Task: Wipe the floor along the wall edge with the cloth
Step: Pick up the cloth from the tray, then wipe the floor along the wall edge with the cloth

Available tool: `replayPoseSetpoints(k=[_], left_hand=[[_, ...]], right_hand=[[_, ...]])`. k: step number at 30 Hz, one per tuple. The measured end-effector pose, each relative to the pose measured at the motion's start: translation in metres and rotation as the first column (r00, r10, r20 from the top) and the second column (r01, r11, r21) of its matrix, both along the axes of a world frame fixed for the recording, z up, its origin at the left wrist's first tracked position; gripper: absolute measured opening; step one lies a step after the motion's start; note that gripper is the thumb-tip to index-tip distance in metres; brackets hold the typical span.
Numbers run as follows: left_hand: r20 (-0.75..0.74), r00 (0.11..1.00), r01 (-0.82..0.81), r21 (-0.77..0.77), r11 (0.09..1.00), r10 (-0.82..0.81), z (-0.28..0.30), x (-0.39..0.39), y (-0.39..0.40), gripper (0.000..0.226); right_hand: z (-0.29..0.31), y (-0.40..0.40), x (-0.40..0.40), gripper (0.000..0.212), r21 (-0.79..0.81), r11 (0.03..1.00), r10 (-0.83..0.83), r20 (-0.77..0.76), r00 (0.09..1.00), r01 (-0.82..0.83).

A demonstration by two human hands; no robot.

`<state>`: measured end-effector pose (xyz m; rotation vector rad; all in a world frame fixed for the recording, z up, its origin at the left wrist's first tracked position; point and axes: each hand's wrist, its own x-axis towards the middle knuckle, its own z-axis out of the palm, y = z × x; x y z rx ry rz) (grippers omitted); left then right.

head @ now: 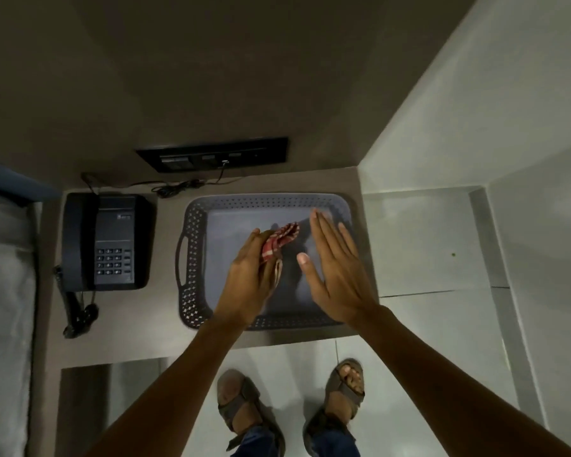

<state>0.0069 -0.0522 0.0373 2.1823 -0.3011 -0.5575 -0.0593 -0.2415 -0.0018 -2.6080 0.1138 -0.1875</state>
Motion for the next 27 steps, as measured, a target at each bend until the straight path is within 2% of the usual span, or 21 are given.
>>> replayPoseSetpoints(k=[2, 5, 7, 10, 12, 15, 17, 21, 25, 27], left_hand=[[0.010, 1.000, 0.010, -0.024, 1.000, -0.010, 0.019, -0.008, -0.014, 0.050], [-0.075, 0.996, 0.043, -0.087, 0.995, -0.049, 0.046, -0.026, -0.043, 0.062], [-0.027, 0.989, 0.145, -0.046, 0.988, -0.146, 0.057, -0.040, -0.065, 0.050], [0.046, 0.961, 0.275, -0.021, 0.961, -0.274, 0.061, -0.070, -0.104, 0.050], [-0.024, 0.948, 0.317, -0.059, 0.947, -0.319, 0.060, -0.093, -0.131, 0.053], [-0.170, 0.949, 0.219, -0.256, 0.942, -0.267, 0.057, -0.146, -0.180, 0.047], [-0.293, 0.914, 0.171, -0.352, 0.920, -0.281, 0.056, -0.182, -0.211, 0.046], [-0.424, 0.871, 0.076, -0.385, 0.920, -0.249, 0.034, -0.262, -0.276, 0.043], [-0.307, 0.923, 0.137, -0.304, 0.943, -0.233, -0.022, -0.352, -0.338, 0.027], [-0.318, 0.915, 0.161, -0.276, 0.948, -0.248, -0.058, -0.386, -0.363, 0.027]], right_hand=[[0.025, -0.010, -0.014, 0.078, 0.025, 0.999, -0.027, -0.050, 0.998, 0.028], [0.058, -0.031, -0.050, 0.081, 0.090, 0.981, -0.161, -0.090, 0.983, 0.169], [0.073, -0.045, -0.080, 0.081, 0.098, 0.964, -0.236, -0.106, 0.966, 0.247], [0.085, -0.075, -0.136, 0.081, 0.094, 0.940, -0.319, -0.107, 0.942, 0.329], [0.084, -0.095, -0.173, 0.079, 0.087, 0.925, -0.360, -0.112, 0.926, 0.370], [0.077, -0.130, -0.237, 0.079, 0.109, 0.879, -0.444, -0.169, 0.880, 0.464], [0.073, -0.156, -0.279, 0.080, 0.125, 0.856, -0.474, -0.198, 0.858, 0.501], [0.050, -0.209, -0.372, 0.083, 0.098, 0.826, -0.517, -0.259, 0.816, 0.555], [0.006, -0.256, -0.463, 0.082, 0.067, 0.792, -0.569, -0.280, 0.773, 0.607], [-0.020, -0.278, -0.497, 0.082, 0.043, 0.805, -0.553, -0.309, 0.774, 0.592]])
